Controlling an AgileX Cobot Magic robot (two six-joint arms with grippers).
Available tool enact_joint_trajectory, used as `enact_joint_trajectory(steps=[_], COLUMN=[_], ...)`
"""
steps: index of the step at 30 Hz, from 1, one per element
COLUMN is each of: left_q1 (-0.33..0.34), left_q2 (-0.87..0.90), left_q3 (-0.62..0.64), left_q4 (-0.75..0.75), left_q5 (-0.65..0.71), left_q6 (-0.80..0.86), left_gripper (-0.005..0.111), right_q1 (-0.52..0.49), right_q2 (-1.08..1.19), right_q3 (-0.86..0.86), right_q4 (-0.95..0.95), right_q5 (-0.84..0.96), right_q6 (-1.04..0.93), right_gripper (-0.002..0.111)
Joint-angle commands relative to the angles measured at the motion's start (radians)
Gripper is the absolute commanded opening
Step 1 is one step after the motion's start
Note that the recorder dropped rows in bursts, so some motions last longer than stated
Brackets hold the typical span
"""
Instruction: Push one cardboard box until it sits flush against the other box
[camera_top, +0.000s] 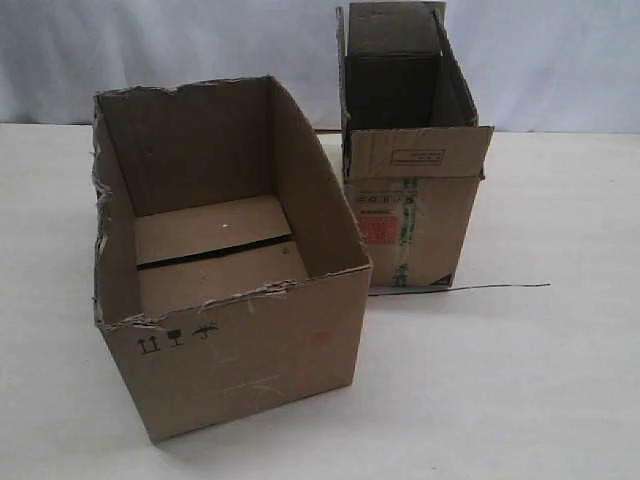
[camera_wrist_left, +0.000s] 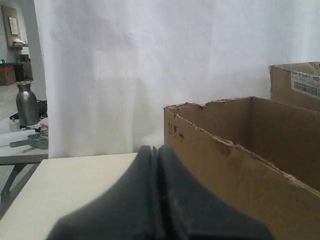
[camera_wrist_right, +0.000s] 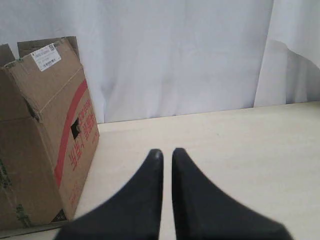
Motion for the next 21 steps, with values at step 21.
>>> enact_joint_trajectory(steps=[21], left_q1=[0.004], left_q2=[-0.003], left_q3=[0.004], left_q4=[-0.176], left_q5=[-0.003], left_q6=[-0.311], left_gripper=[0.0], right_q1=[-0.008], right_q2=[-0.003], right_q3=[0.004], right_q4=[0.002], right_q5=[0.004], right_q6=[-0.001], right_gripper=[0.005])
